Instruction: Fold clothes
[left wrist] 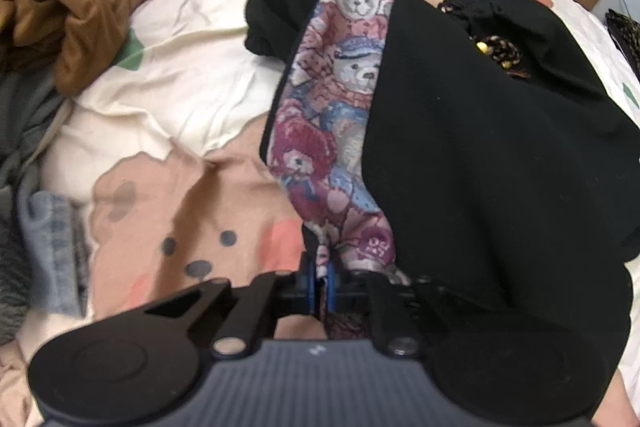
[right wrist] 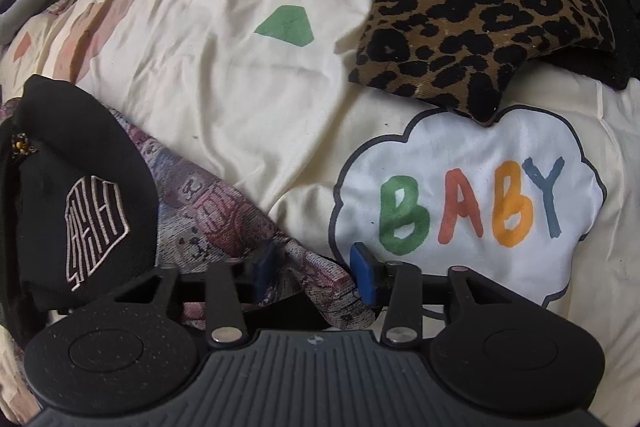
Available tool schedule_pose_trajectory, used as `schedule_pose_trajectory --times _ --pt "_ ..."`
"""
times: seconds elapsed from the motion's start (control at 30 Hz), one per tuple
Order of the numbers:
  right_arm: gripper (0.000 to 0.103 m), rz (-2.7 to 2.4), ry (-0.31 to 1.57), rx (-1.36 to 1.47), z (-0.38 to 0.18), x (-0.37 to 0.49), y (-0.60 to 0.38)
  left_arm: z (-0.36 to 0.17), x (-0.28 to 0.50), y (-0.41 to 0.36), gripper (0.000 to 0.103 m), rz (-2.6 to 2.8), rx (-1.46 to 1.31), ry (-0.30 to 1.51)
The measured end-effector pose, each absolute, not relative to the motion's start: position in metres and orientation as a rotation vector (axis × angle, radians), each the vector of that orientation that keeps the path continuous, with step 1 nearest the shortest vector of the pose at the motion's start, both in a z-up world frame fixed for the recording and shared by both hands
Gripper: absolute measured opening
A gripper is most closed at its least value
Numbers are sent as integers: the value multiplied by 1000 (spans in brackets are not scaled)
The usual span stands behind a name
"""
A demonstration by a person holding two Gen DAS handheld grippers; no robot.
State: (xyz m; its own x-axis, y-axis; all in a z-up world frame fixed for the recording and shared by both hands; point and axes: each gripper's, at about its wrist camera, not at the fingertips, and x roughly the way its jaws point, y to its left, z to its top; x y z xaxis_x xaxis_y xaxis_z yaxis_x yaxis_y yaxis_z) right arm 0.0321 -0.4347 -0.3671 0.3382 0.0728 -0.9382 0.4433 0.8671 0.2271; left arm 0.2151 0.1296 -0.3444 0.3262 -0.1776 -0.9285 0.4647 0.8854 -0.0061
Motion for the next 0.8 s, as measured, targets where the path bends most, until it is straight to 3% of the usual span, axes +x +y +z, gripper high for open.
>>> schedule_pose_trajectory --times 0.4,0.5,0.57,0.63,0.8 --pt "37 -225 1198 511 -361 19 -433 -293 169 182 5 -320 157 1165" --pt "31 -215 1194 518 -360 16 -432 -283 150 196 5 -297 136 1168" --pt "19 -211 1188 521 -357 14 -432 -277 137 203 5 -282 125 1172" --pt "13 -203 1181 520 -355 11 -432 -271 124 210 5 -267 116 1177" --pt "5 -196 1166 513 -346 6 -432 -258 91 226 5 -228 93 1189"
